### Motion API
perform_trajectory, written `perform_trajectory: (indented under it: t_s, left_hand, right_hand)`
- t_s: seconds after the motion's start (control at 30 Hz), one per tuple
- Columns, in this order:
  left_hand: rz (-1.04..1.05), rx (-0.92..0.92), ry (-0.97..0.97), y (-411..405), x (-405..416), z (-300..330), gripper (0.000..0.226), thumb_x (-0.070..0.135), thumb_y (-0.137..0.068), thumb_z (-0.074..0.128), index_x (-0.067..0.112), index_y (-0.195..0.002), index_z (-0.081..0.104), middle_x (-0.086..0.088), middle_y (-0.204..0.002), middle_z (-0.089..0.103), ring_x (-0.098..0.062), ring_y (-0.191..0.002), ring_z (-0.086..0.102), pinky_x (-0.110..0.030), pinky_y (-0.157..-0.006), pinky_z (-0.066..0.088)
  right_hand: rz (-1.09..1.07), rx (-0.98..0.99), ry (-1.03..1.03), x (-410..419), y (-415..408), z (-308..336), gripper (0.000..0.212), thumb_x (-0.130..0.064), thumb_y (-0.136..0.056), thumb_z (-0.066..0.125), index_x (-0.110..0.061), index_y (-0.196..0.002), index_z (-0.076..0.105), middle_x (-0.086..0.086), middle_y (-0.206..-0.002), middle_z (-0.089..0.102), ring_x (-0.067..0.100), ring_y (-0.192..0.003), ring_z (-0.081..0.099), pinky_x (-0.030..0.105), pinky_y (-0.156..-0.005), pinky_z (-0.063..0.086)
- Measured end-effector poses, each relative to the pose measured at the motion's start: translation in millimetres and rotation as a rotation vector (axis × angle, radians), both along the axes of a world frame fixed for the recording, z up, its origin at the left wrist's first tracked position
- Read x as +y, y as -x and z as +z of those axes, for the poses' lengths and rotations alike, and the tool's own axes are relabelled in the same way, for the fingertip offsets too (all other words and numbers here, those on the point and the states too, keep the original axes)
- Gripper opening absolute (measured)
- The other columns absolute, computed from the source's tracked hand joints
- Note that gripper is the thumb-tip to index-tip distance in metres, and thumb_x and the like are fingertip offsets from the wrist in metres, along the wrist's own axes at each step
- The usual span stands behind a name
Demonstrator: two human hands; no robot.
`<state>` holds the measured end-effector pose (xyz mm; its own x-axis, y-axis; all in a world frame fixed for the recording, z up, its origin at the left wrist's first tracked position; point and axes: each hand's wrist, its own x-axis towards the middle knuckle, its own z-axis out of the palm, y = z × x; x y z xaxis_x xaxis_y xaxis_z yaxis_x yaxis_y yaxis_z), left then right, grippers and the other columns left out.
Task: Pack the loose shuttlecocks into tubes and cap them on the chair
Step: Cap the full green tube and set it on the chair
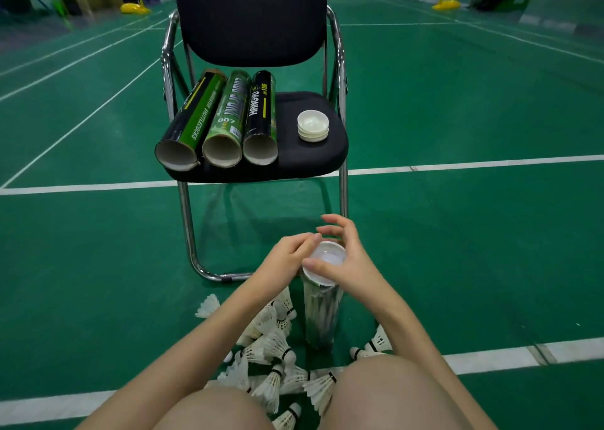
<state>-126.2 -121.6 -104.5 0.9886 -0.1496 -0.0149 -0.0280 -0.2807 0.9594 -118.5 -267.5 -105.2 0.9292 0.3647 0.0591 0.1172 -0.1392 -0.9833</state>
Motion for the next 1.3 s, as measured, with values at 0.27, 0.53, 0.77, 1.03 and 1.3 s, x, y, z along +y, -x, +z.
perform_trajectory:
  t_s: [0.27, 0.53, 0.77, 1.03, 1.3]
  left_hand:
    - [-0.012, -0.063, -0.113, -0.9, -0.3, 2.5, 0.043, 0.031, -0.1, 0.04, -0.007, -0.086, 0.056, -0.013, -0.074, 0.053, -0.017, -0.066, 0.044, -0.033, -0.062, 0.033]
    - [0.01, -0.016, -0.119, 4.6, 6.6, 6.7, 0.041, 0.036, -0.099, 0.04, 0.003, -0.093, 0.064, -0.003, -0.074, 0.058, -0.012, -0.062, 0.05, -0.026, -0.059, 0.04]
    - [0.085, 0.079, -0.079, 4.4, 4.5, 17.0, 0.027, 0.038, -0.098, 0.041, 0.019, -0.106, 0.058, 0.002, -0.097, 0.062, -0.018, -0.091, 0.061, -0.038, -0.077, 0.054]
    - [0.233, -0.07, -0.067, -3.7, 31.3, 74.6, 0.016, 0.027, -0.099, 0.042, 0.023, -0.104, 0.056, -0.004, -0.108, 0.061, -0.015, -0.091, 0.059, -0.029, -0.072, 0.045]
    - [0.077, -0.383, -0.021, 30.9, 17.0, 158.1, 0.048, 0.008, -0.085, 0.065, 0.045, -0.114, 0.052, 0.013, -0.119, 0.058, -0.002, -0.108, 0.056, -0.012, -0.085, 0.046]
  right_hand:
    - [0.165, -0.04, 0.121, -9.4, -2.2, 8.9, 0.083, -0.028, -0.07, 0.08, -0.057, -0.123, 0.022, -0.014, -0.136, 0.028, 0.01, -0.122, 0.044, 0.033, -0.097, 0.046]
    - [0.126, -0.035, 0.306, -11.0, 8.3, 18.2, 0.085, -0.042, -0.064, 0.081, -0.042, -0.131, 0.028, -0.012, -0.131, 0.038, 0.011, -0.119, 0.045, 0.036, -0.1, 0.043]
    - [0.091, -0.132, 0.514, -11.4, 12.0, 19.4, 0.081, -0.029, -0.065, 0.08, -0.027, -0.132, 0.035, -0.007, -0.124, 0.047, 0.011, -0.112, 0.048, 0.022, -0.087, 0.04]
    - [-0.077, -0.326, 0.334, -38.8, 39.4, 103.2, 0.071, -0.026, -0.062, 0.084, -0.036, -0.116, 0.041, -0.017, -0.115, 0.05, -0.004, -0.103, 0.049, 0.007, -0.081, 0.037]
    - [-0.18, -0.662, 0.182, -58.1, 77.5, 220.3, 0.072, -0.034, -0.056, 0.082, -0.035, -0.116, 0.042, -0.031, -0.108, 0.046, -0.012, -0.101, 0.046, 0.018, -0.082, 0.046]
